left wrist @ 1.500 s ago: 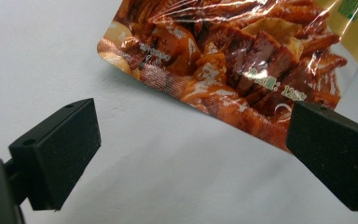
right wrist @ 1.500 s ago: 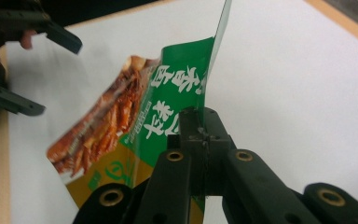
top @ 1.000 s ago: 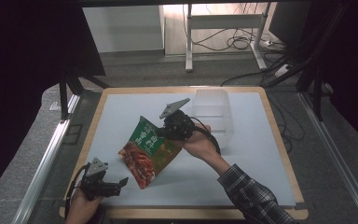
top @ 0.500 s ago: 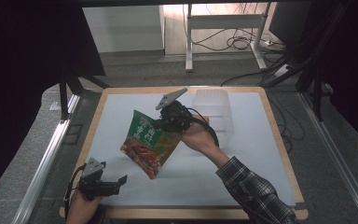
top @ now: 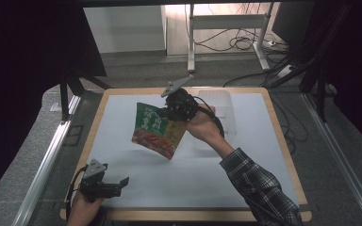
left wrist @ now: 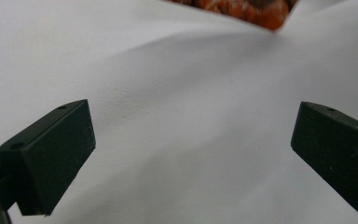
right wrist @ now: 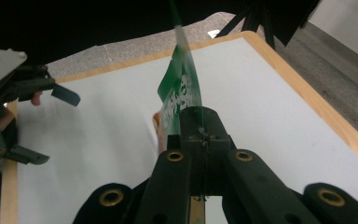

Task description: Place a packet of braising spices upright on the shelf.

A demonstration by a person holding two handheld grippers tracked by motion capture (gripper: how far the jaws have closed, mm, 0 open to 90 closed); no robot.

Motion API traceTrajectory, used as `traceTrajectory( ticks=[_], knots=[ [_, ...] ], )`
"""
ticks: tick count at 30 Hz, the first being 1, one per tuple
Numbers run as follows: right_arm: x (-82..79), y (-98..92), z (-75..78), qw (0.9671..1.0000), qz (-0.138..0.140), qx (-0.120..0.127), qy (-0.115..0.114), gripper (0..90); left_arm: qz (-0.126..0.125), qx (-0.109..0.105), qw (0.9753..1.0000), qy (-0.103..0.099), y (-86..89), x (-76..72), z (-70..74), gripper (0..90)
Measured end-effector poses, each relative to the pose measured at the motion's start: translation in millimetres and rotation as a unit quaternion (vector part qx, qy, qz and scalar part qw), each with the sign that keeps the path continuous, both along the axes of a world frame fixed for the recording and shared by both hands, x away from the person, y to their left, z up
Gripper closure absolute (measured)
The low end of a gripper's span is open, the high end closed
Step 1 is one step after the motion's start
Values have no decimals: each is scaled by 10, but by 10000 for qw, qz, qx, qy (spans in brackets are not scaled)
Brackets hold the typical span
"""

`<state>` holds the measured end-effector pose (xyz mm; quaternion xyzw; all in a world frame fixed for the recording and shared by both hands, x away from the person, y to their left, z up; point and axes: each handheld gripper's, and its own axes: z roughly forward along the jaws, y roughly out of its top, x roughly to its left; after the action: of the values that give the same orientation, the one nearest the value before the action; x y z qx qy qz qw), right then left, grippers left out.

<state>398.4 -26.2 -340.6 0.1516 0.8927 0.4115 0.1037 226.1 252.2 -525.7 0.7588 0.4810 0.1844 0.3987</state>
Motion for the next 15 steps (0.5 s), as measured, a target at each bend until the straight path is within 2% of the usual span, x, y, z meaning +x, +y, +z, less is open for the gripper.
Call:
traceTrajectory(
  ticks=[7, 15],
  knots=[
    [141, -31, 74, 9997, -241, -4, -83, 895, -21, 20, 10000, 14, -3, 2, -1, 0],
    [302, -48, 202, 9993, -349, 89, -136, 895, -1, -29, 10000, 28, 2, 5, -2, 0]
  ],
)
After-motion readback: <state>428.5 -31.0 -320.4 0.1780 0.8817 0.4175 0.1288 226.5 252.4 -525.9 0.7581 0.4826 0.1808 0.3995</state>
